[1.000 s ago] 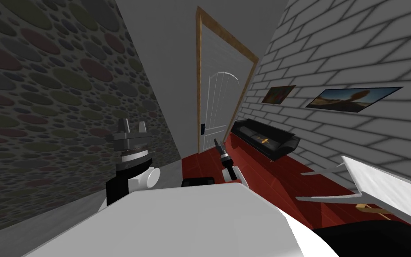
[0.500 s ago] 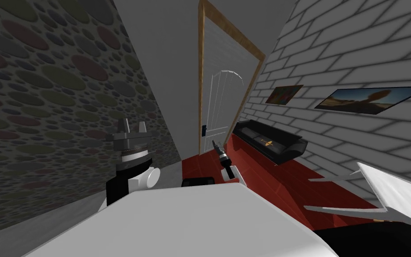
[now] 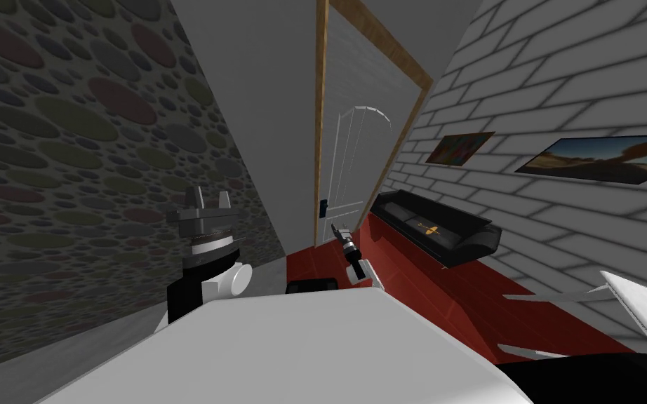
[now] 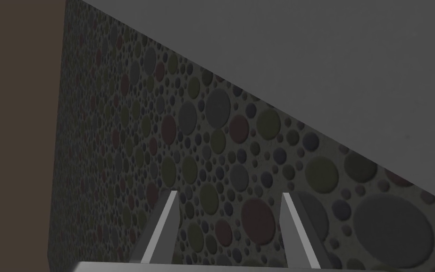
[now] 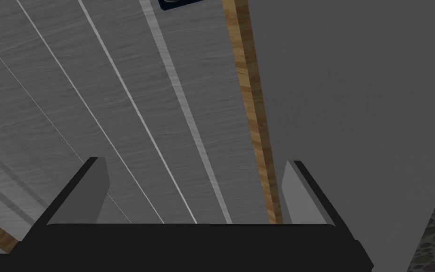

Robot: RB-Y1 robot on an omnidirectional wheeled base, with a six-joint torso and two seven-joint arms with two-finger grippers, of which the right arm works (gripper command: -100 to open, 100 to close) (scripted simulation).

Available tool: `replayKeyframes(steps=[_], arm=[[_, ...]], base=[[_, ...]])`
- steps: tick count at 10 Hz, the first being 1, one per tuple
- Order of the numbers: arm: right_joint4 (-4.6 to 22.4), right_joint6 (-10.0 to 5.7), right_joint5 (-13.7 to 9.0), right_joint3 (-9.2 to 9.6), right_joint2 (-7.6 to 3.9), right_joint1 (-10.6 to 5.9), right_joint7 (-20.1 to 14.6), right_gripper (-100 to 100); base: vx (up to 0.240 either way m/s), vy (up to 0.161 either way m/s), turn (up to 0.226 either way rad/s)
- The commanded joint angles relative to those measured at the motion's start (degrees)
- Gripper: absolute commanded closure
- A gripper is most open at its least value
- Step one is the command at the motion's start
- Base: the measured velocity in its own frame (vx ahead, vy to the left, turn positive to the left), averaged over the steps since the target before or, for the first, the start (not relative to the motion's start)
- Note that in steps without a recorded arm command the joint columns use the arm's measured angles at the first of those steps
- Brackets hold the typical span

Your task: Pull the door open

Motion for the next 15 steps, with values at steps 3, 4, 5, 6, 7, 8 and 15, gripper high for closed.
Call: replayKeyframes(steps=[3, 4, 5, 6, 7, 8, 15], arm=[[3.32, 0.1, 2.88, 0.04, -0.01, -1.58, 4.06, -100], [3.91, 0.11, 3.4, 0.06, 0.05, -1.85, 4.78, -100], [5.1, 0.14, 4.44, 0.1, 0.18, -2.39, 6.2, -100], [6.06, 0.16, 5.27, 0.13, 0.31, -2.82, 7.36, -100], [7.01, 0.18, 6.1, 0.17, 0.44, -3.25, 8.49, -100], [7.76, 0.2, 6.76, 0.19, 0.55, -3.6, 9.4, -100], [14.31, 0.59, 6.84, -5.19, 0.38, -7.8, 13.84, -100]], base=[[0.147, -0.027, 0.051], [0.133, -0.004, 0.026], [0.124, 0.005, 0.048], [0.153, -0.013, 0.058], [0.175, -0.031, 0.04], [0.158, -0.038, 0.031], [0.049, -0.037, 0.081]])
